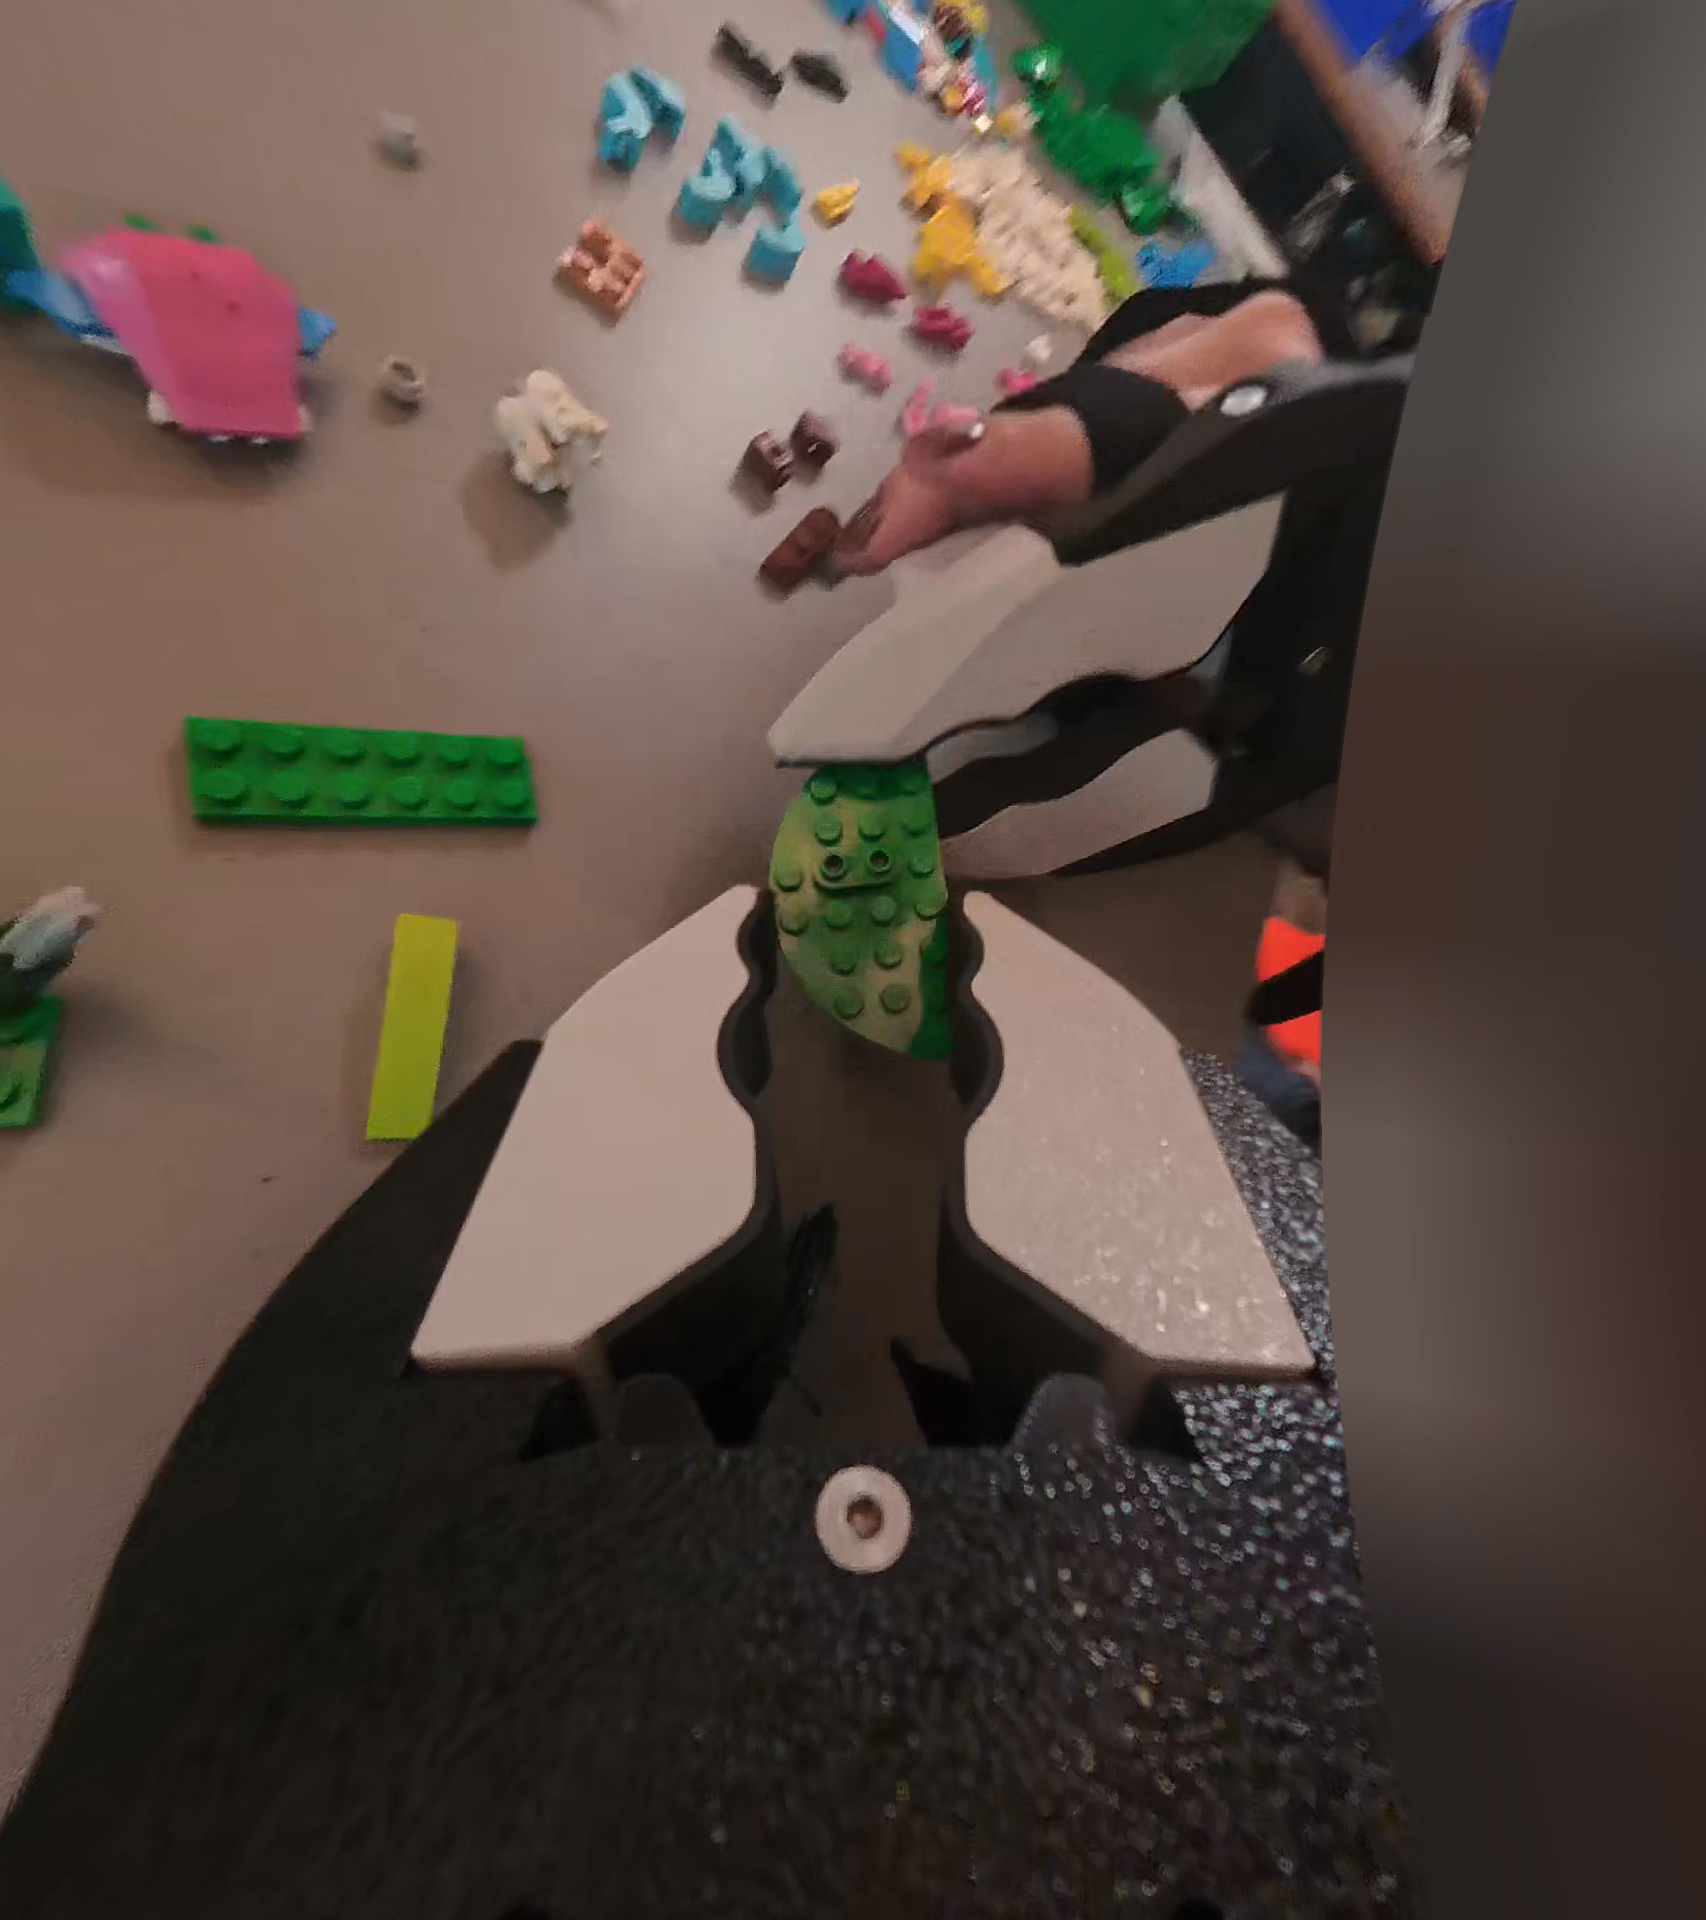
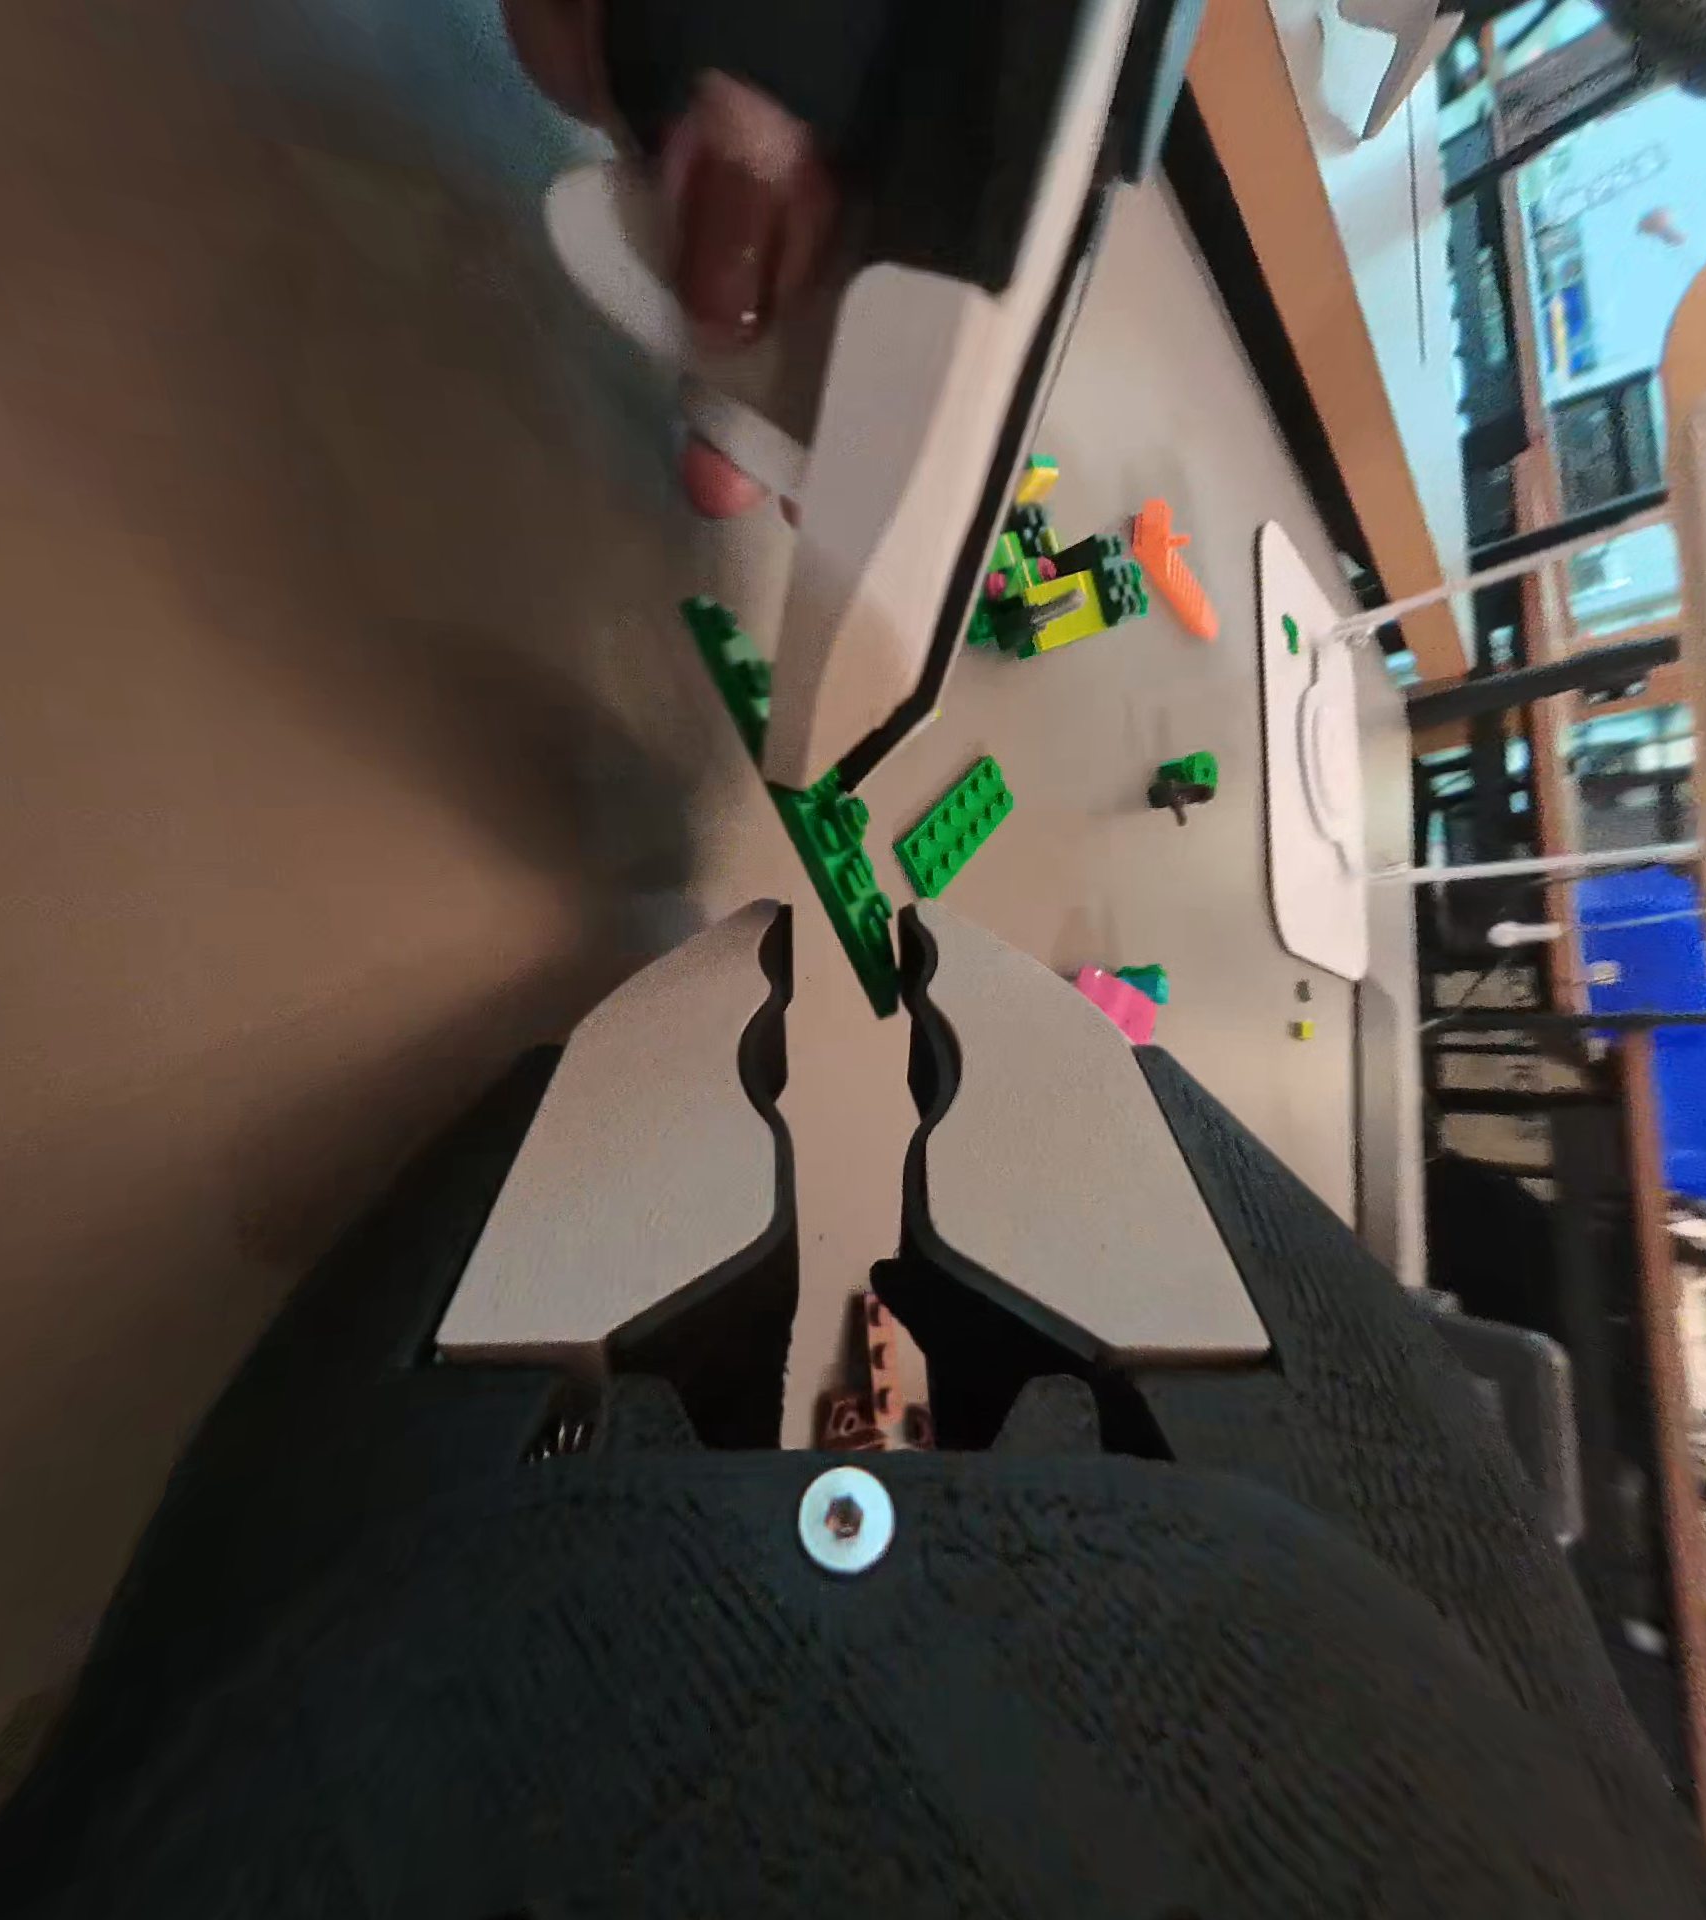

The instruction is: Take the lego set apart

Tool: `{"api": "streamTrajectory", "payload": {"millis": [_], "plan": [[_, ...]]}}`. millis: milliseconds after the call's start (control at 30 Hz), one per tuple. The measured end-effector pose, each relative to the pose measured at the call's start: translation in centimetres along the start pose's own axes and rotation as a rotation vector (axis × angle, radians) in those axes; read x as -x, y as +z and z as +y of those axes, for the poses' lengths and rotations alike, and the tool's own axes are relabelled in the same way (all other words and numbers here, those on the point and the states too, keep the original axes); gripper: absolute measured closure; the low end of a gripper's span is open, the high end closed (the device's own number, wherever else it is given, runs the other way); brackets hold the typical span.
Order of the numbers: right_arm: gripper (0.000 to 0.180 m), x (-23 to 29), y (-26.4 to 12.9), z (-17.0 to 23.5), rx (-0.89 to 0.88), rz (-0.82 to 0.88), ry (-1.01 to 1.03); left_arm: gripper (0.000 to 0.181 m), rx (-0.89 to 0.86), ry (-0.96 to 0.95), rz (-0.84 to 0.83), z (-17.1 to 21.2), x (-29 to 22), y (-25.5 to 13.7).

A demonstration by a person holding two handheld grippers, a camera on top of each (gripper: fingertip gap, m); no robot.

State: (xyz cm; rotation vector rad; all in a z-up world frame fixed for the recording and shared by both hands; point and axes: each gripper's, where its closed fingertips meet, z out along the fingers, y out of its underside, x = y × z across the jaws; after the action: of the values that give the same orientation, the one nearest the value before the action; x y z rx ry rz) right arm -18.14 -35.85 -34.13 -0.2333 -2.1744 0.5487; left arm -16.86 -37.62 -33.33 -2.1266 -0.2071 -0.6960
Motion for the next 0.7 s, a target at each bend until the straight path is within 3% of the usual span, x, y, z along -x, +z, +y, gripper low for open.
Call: {"api": "streamTrajectory", "payload": {"millis": [33,567,700], "plan": [[0.168,0.1,0.0,-0.1,0.002,0.013,-0.037,0.15,-0.003,0.0,0.012,0.0,-0.2,0.0],[0.157,-0.7,-0.7,0.0,0.045,0.076,-0.16,0.15,-0.028,-0.13,0.064,-0.2,-0.1,0.6],[0.177,0.4,-0.6,-0.3,0.036,0.023,-0.181,0.15,-0.022,-0.101,0.093,-0.2,-0.8,0.8]]}}
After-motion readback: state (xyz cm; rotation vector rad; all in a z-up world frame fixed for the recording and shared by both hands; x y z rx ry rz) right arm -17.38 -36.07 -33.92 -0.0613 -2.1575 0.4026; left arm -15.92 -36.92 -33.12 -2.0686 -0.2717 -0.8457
